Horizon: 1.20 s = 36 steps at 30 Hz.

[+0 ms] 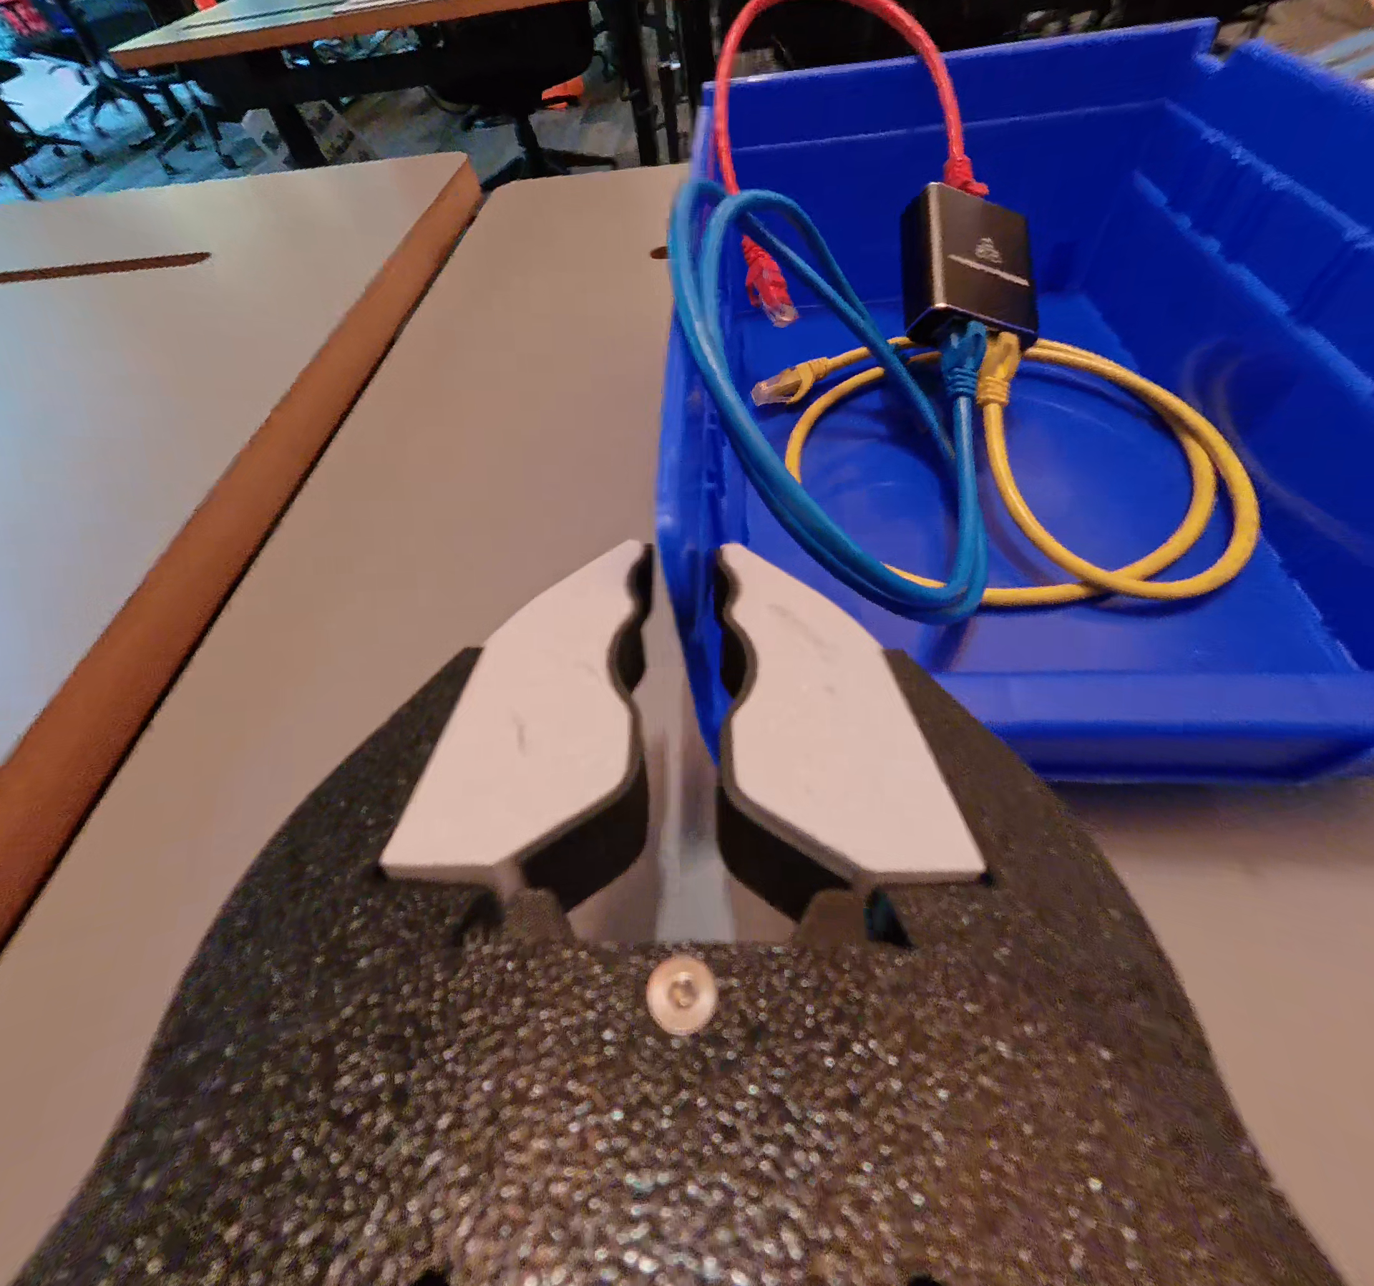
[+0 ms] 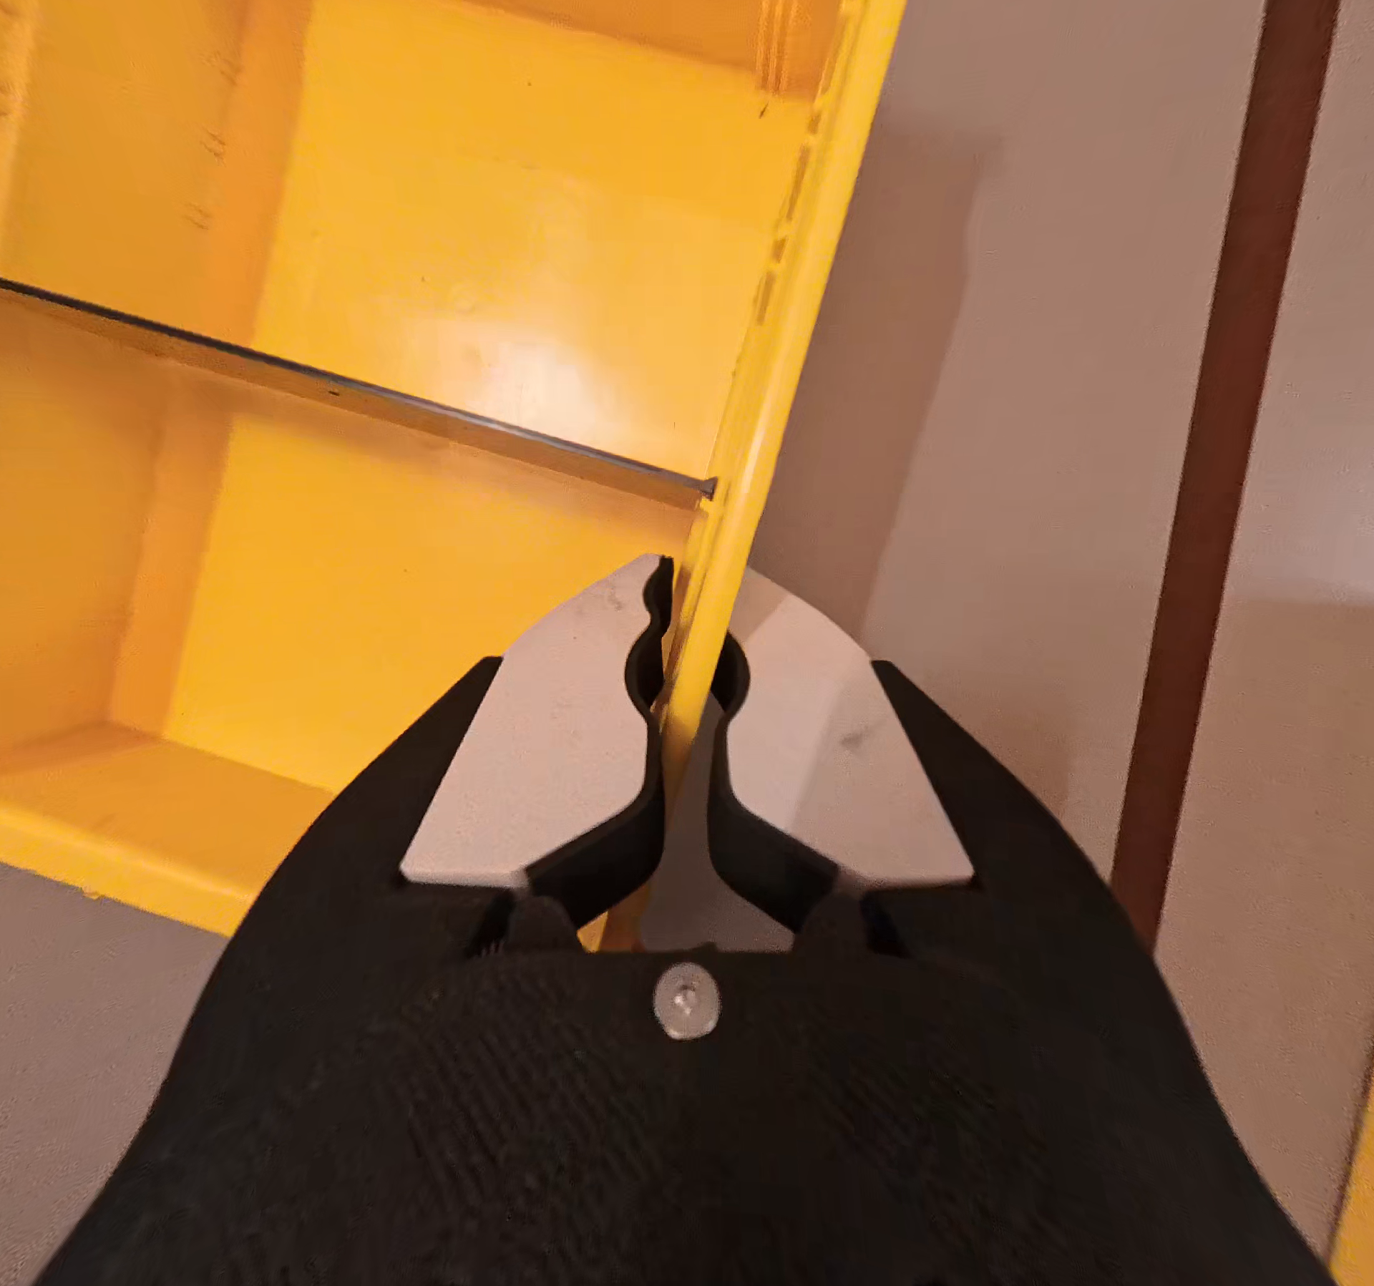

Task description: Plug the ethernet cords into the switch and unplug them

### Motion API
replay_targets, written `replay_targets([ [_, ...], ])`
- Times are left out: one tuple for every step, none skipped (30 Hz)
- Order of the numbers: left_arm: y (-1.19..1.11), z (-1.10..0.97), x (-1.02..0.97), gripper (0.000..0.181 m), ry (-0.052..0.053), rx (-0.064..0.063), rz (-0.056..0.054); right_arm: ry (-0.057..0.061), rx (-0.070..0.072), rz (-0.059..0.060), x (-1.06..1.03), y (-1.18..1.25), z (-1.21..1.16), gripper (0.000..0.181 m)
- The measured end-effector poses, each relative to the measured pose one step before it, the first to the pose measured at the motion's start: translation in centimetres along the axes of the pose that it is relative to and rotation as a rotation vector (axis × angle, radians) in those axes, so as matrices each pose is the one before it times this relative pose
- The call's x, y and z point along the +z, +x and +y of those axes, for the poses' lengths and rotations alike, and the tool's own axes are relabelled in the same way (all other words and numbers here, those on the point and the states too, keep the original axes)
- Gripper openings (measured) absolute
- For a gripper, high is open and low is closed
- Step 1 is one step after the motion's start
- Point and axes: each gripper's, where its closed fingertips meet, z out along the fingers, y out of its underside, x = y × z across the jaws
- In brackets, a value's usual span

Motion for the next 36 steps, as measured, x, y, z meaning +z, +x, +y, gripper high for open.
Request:
replay_targets([
  [-0.475,-0.501,-0.435,0.029,0.0025,-0.0034,-0.0266,0.0114,-0.0145,0.0135,0.053,0.04,-0.197,0.005],
  [-0.166,-0.79,-0.746,0.038,0.0138,-0.0146,-0.0131,0.0099,-0.0073,-0.0049,0.047,-0.14,-0.076,0.006],
  [0.11,-1.121,-0.913,0.044,0.0267,-0.0236,-0.0079,0.0129,-0.0086,-0.0109,0.014,-0.198,-0.005,0.009],
  [0.348,-1.422,-0.835,0.046,0.0416,-0.0222,-0.013,0.016,-0.0074,-0.0088,-0.018,-0.185,-0.016,0.016],
  [0.974,-1.525,-0.561,0.046,0.0466,0.0023,0.0108,0.0195,0.0013,0.0068,-0.1,0.014,-0.055,0.033],
  [1.379,-1.279,-0.134,0.047,0.0285,0.0277,0.0244,0.0169,0.0059,0.0245,-0.308,0.25,-0.022,0.051],
  [1.512,-0.746,0.307,0.051,-0.0115,0.0393,0.0271,0.0144,-0.004,0.0375,-0.514,0.414,-0.032,0.066],
  [1.494,-0.401,0.681,0.059,-0.037,0.0442,0.0258,0.0192,-0.0111,0.0582,-0.764,0.608,-0.079,0.08],
  [1.453,-0.295,0.998,0.069,-0.0389,0.047,0.0265,0.031,-0.0118,0.0617,-1.059,0.518,-0.221,0.088],
  [1.215,-0.17,1.248,0.074,-0.042,0.0462,0.0171,0.049,-0.0197,0.0367,-1.333,0.094,-0.425,0.09],
  [0.815,-0.168,1.455,0.078,-0.0388,0.0457,-0.002,0.0651,-0.0094,0.0218,-1.505,-0.244,-0.6,0.09],
  [0.53,-0.235,1.62,0.08,-0.0292,0.0433,-0.0139,0.0709,0.001,0.009,-1.586,-0.572,-0.671,0.091],
  [0.449,-0.154,1.749,0.081,-0.0319,0.0392,-0.012,0.0677,0.0003,-0.0168,-1.584,-1.097,-0.632,0.093],
  [0.435,0.065,1.86,0.084,-0.0442,0.0275,-0.0073,0.06,-0.0089,-0.0418,-1.541,-1.617,-0.477,0.095],
  [0.395,0.233,1.827,0.086,-0.0558,0.0195,-0.007,0.0568,-0.0117,-0.0432,-1.416,-1.768,-0.354,0.095],
  [0.352,0.215,1.693,0.088,-0.0511,0.0204,-0.0098,0.0526,-0.0126,-0.0353,-1.252,-1.727,-0.245,0.094],
  [0.318,0.134,1.497,0.088,-0.0415,0.0194,-0.0094,0.0474,-0.013,-0.0342,-1.055,-1.724,-0.071,0.092],
  [0.377,0.225,1.318,0.089,-0.0424,0.015,-0.0018,0.034,-0.0119,-0.0353,-0.851,-1.688,0.174,0.091],
  [0.371,0.293,1.173,0.09,-0.0436,-0.001,0.0021,0.0179,-0.0087,-0.0375,-0.662,-1.637,0.393,0.09],
  [0.262,0.233,0.972,0.09,-0.0337,-0.0131,-0.0016,0.008,-0.0068,-0.0371,-0.485,-1.489,0.525,0.091],
  [0.294,0.196,0.778,0.089,-0.026,-0.0098,0.0044,0.0044,-0.0003,-0.0282,-0.337,-1.232,0.534,0.09],
  [0.127,0.226,0.687,0.088,-0.0215,-0.0096,-0.0043,0.0019,-0.0022,-0.0249,-0.227,-1.078,0.519,0.089],
  [0.291,0.348,0.586,0.083,-0.0246,-0.01,0.01,-0.0007,-0.0065,-0.0251,-0.14,-0.965,0.477,0.089],
  [0.191,0.193,0.391,0.075,-0.0086,-0.0152,0.0094,-0.0003,-0.0036,-0.0147,-0.092,-0.727,0.423,0.088],
  [-0.267,-0.171,0.099,0.065,0.026,-0.0129,-0.0165,-0.0009,-0.0016,-0.01,-0.057,-0.563,0.381,0.087],
  [-0.049,0.003,-0.038,0.065,0.017,0.0053,0.0024,0.0001,0.0,-0.0102,-0.003,-0.467,0.302,0.085],
  [-0.107,0.164,-0.166,0.065,-0.0081,0.0087,0.0018,0.0038,0.0027,-0.0083,0.037,-0.359,0.191,0.085],
  [-0.168,-0.272,-0.514,0.064,0.0227,0.0168,0.0007,0.0035,0.0033,-0.0067,0.074,-0.272,0.151,0.084],
  [-0.421,-0.596,-0.861,0.064,0.0387,0.0243,-0.0134,-0.0013,0.0054,-0.0053,0.097,-0.208,0.116,0.082],
  [-0.68,-0.888,-1.154,0.064,0.0462,0.0258,-0.0286,-0.0048,0.001,-0.0119,0.07,-0.288,0.063,0.082],
  [-0.677,-1.246,-1.382,0.064,0.0607,0.0149,-0.0216,-0.0008,-0.0034,-0.0149,0.042,-0.331,-0.019,0.082],
  [-0.668,-1.563,-1.549,0.064,0.067,0.0061,-0.0158,0.0072,-0.0039,-0.0098,0.036,-0.258,-0.149,0.081],
  [-0.771,-1.694,-1.605,0.064,0.0589,0.0095,-0.0201,0.0092,0.0001,-0.0056,0.051,-0.199,-0.251,0.081],
  [-0.758,-1.898,-1.635,0.064,0.0569,0.0153,-0.0157,0.0095,0.0002,-0.0095,0.079,-0.255,-0.375,0.081],
  [-0.902,-2.111,-1.681,0.064,0.0588,0.0128,-0.0228,0.0129,-0.0031,-0.0156,0.121,-0.347,-0.513,0.081],
  [-0.907,-2.26,-1.664,0.064,0.0552,0.0134,-0.017,0.0147,-0.0036,-0.0123,0.144,-0.315,-0.637,0.081],
])
